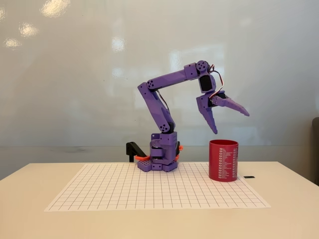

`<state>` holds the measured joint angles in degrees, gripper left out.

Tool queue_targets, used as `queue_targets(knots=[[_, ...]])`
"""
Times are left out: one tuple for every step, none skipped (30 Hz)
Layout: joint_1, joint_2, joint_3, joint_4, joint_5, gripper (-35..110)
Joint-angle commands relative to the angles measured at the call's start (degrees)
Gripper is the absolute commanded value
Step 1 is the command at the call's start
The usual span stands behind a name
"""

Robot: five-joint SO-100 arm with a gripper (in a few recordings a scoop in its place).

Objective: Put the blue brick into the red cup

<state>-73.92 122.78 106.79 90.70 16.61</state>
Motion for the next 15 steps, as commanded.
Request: queue_targets(knots=[[-0.2, 1.8, -0.9, -0.9, -2.4, 1], [0.0, 1.4, -1.1, -0.4, -1.9, 0], [0.1, 1.5, -0.7, -0.5, -2.0, -1], [0.1, 1.8, -0.4, -1.0, -2.3, -1], [0.1, 1.8, -0.4, -1.2, -2.2, -1], [0.0, 1.8, -0.5, -1.1, -2.5, -1], [-0.3, 1.7, -0.5, -1.0, -3.0, -1], [-0.4, 1.6, -0.5, -1.0, -3.2, -1], [-0.5, 1.4, -0.4, -0.8, -4.0, -1], [-0.5, 1.2, -0.3, -0.8, -4.7, -1], [-0.3, 0.9, -0.3, -1.1, -5.4, -1], [0.3, 0.4, -0.3, -1.6, -6.7, -1], [1.8, -0.1, -0.4, -2.9, -7.6, -1], [3.9, -1.4, -1.1, -4.1, -9.1, -1], [6.4, -3.3, -2.3, -5.1, -10.5, -1]])
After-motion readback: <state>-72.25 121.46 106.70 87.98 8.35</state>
